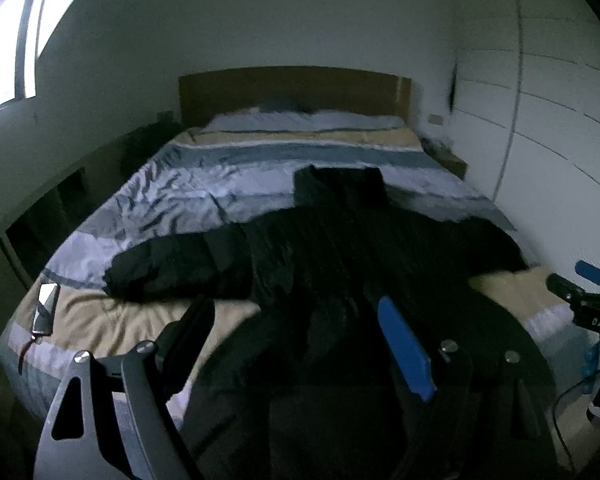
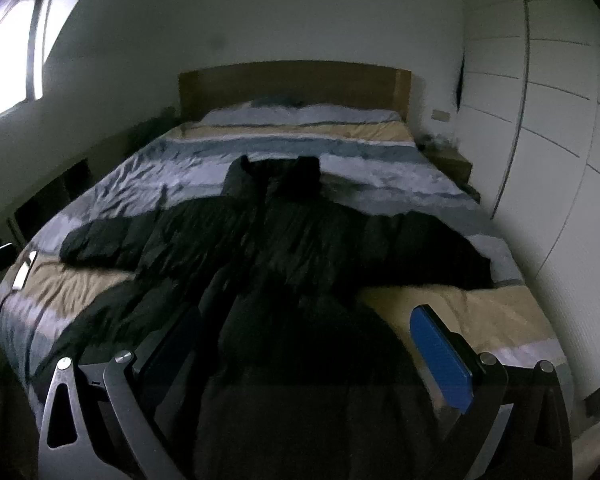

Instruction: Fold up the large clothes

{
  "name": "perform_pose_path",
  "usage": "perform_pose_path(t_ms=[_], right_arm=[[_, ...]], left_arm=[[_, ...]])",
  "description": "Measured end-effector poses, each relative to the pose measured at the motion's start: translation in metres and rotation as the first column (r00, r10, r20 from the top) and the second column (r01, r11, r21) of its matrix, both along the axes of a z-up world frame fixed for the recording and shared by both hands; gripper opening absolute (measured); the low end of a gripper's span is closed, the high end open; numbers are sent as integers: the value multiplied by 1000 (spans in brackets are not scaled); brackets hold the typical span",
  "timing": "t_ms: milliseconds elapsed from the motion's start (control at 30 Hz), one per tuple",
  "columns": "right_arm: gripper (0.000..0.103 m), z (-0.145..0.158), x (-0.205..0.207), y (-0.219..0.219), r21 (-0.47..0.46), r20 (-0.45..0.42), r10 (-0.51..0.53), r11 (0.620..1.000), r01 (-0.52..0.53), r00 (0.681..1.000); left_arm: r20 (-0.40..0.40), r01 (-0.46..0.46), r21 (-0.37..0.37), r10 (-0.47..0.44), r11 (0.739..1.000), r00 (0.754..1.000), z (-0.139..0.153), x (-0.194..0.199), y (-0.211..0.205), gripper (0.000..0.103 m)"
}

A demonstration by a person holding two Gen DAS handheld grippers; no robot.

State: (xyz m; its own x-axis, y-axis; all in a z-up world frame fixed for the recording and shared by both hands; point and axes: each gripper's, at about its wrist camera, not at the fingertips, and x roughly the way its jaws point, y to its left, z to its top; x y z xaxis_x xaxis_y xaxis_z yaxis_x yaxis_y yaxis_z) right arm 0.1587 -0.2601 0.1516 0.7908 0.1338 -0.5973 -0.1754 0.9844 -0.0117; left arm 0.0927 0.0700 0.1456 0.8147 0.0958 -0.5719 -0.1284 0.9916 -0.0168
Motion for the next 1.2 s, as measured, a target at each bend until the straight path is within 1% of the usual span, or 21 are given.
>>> perform_pose_path(t_ms=[100, 133, 267, 333, 433, 533, 700, 767, 800, 867, 933, 967, 1067, 1167, 1200], right_arm=[[103, -7, 36, -11, 40, -16, -31, 999, 32, 999], [103, -15, 54, -17, 49, -31, -50, 997, 52, 998], [103, -47, 109, -32, 68, -98, -106, 991, 113, 990], [103, -69, 140, -47, 86, -139, -146, 984, 159, 979], [103, -104, 175, -73, 111, -199, -202, 967, 227, 959], [103, -135, 203, -106, 156, -251, -257, 941, 301, 933], [103, -174, 236, -162, 245, -315, -327, 879, 410, 891], [103, -188, 248, -183, 309, -344, -331, 844, 438, 879], [103, -195, 253, -195, 350, -356, -331, 820, 453, 874], [103, -205, 261, -214, 397, -369, -341, 783, 478, 865], [103, -216, 268, -231, 455, -381, -340, 740, 495, 860], [103, -222, 271, -241, 492, -385, -338, 712, 501, 859], [103, -235, 279, -258, 552, -394, -335, 658, 512, 856], [103, -244, 286, -269, 602, -389, -328, 617, 507, 861], [103, -245, 290, -271, 613, -388, -324, 609, 504, 863]], left_arm=[[-6, -45, 10, 45, 999, 999, -3, 30, 11, 84], [-15, -56, 11, 56, 998, 998, -7, 40, 14, 84], [-63, -86, 17, 87, 996, 994, -36, 87, 29, 84], [-92, -96, 18, 97, 995, 991, -55, 109, 34, 84], [-136, -106, 5, 106, 994, 985, -82, 132, 38, 84], [-175, -107, 10, 107, 994, 979, -106, 150, 37, 84], [-243, -109, 25, 112, 994, 964, -147, 173, 35, 84], [-276, -116, 32, 120, 993, 954, -164, 182, 36, 84], [-287, -118, 32, 122, 992, 950, -171, 185, 36, 84], [-315, -123, 36, 129, 992, 940, -186, 193, 35, 84], [-333, -123, 42, 131, 991, 934, -196, 197, 34, 84], [-340, -124, 44, 131, 991, 931, -200, 199, 34, 84], [-357, -128, 49, 137, 991, 924, -210, 203, 33, 84], [-372, -132, 59, 145, 989, 917, -217, 206, 34, 84], [-375, -133, 63, 147, 989, 915, -219, 207, 33, 84]])
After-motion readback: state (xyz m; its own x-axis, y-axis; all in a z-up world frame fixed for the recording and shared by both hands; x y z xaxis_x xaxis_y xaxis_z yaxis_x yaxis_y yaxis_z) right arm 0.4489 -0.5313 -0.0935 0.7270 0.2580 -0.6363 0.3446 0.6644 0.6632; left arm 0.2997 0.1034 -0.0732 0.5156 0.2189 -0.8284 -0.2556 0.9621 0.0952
